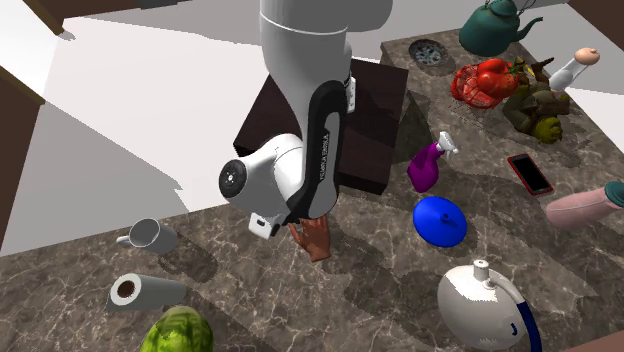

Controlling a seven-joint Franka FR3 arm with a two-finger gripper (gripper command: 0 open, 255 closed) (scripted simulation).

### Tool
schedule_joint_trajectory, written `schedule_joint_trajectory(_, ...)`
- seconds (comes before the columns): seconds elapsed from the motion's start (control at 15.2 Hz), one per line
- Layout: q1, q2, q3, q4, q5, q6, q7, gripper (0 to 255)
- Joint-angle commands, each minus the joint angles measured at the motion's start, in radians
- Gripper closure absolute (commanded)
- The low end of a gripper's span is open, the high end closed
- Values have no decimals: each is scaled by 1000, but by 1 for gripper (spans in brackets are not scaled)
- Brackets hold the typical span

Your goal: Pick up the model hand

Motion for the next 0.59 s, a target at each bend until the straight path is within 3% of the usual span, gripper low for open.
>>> schedule_joint_trajectory(0.0, 7, -28, -13, -8, -24, -15, 21, 255)
schedule_joint_trajectory(0.53, 35, -153, -61, -43, -129, -80, 116, 255)
